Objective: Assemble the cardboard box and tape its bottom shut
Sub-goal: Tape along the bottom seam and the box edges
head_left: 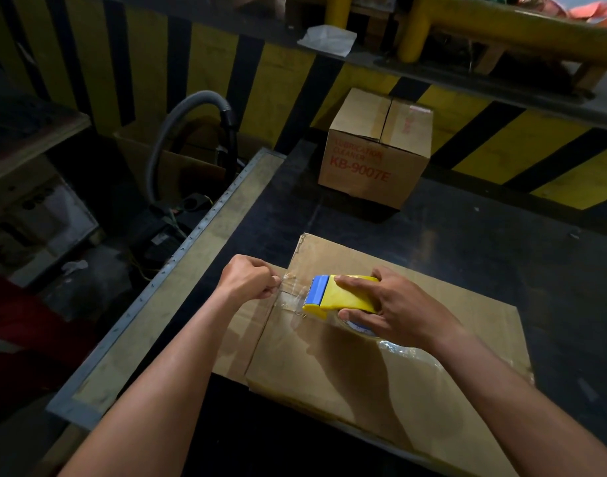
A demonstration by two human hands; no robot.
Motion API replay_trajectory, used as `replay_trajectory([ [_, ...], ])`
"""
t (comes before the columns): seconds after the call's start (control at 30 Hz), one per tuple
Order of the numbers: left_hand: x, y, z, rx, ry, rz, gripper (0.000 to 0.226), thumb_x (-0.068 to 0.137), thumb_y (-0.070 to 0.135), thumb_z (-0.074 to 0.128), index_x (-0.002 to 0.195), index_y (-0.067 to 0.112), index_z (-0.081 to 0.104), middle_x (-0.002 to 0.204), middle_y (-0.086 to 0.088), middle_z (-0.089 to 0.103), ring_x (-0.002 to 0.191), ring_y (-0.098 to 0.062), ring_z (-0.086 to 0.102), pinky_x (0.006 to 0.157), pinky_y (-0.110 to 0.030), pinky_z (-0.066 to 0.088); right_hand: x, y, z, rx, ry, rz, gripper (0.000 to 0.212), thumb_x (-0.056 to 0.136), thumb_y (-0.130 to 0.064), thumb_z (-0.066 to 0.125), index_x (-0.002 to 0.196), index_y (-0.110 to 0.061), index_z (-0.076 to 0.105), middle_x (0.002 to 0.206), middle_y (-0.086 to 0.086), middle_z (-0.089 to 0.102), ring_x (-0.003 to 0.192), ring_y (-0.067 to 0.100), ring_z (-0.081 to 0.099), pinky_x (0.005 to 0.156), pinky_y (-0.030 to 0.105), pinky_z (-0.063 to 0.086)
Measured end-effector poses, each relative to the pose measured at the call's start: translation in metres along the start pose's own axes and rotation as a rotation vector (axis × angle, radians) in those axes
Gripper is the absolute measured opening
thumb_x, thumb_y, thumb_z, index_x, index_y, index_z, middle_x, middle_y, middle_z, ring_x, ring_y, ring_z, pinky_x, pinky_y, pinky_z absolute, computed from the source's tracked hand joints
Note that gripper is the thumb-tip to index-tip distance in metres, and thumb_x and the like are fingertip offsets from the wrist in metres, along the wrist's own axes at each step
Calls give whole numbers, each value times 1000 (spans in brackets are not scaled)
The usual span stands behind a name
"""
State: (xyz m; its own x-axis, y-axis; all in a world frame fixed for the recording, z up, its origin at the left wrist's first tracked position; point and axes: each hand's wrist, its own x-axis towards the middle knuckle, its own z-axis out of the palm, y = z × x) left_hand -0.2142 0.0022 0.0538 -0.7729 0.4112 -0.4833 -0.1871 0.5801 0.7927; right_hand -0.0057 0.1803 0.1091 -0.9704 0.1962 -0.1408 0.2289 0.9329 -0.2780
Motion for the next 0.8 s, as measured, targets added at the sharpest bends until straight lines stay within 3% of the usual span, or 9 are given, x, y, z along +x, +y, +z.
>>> replay_trajectory([
  [0.1, 0, -1, 1, 9, 17, 9, 12, 84, 5, 74, 74, 9, 78, 71, -11, 76, 77, -25, 76, 78, -40, 65, 1, -1, -2, -3, -9, -1, 76, 81, -77, 39, 150, -48, 28, 101, -8, 41, 87, 10, 47, 68, 19, 46],
  [0.2, -1, -1, 2, 21, 29, 17, 13, 83, 4, 74, 72, 9, 78, 69, -11, 76, 67, -18, 71, 77, -39, 65, 2, -2, -5, 11, -18, 7, 76, 79, -78, 38, 149, -49, 31, 99, -6, 42, 86, 12, 48, 68, 23, 49],
  [0.43, -3, 2, -1, 78, 61, 62, 17, 80, 4, 68, 69, 12, 78, 69, -8, 76, 74, -19, 74, 73, -34, 64, 1, 1, -5, 21, -25, 3, 80, 77, -82, 34, 149, -48, 30, 101, -6, 43, 87, 12, 49, 68, 23, 50],
  [0.63, -2, -5, 1, 67, 56, 53, 14, 81, 5, 71, 70, 11, 78, 66, -6, 75, 65, -15, 72, 63, -26, 60, 1, 1, -7, 21, -41, 2, 82, 74, -84, 32, 148, -49, 30, 99, -8, 41, 86, 11, 47, 66, 20, 46],
  [0.8, 2, -11, 5, 11, 39, 12, 14, 82, 2, 73, 70, 8, 78, 70, -11, 76, 68, -17, 73, 72, -33, 64, 3, 2, -6, 20, -60, -1, 87, 71, -87, 29, 148, -49, 33, 100, -8, 43, 87, 11, 48, 69, 22, 49],
])
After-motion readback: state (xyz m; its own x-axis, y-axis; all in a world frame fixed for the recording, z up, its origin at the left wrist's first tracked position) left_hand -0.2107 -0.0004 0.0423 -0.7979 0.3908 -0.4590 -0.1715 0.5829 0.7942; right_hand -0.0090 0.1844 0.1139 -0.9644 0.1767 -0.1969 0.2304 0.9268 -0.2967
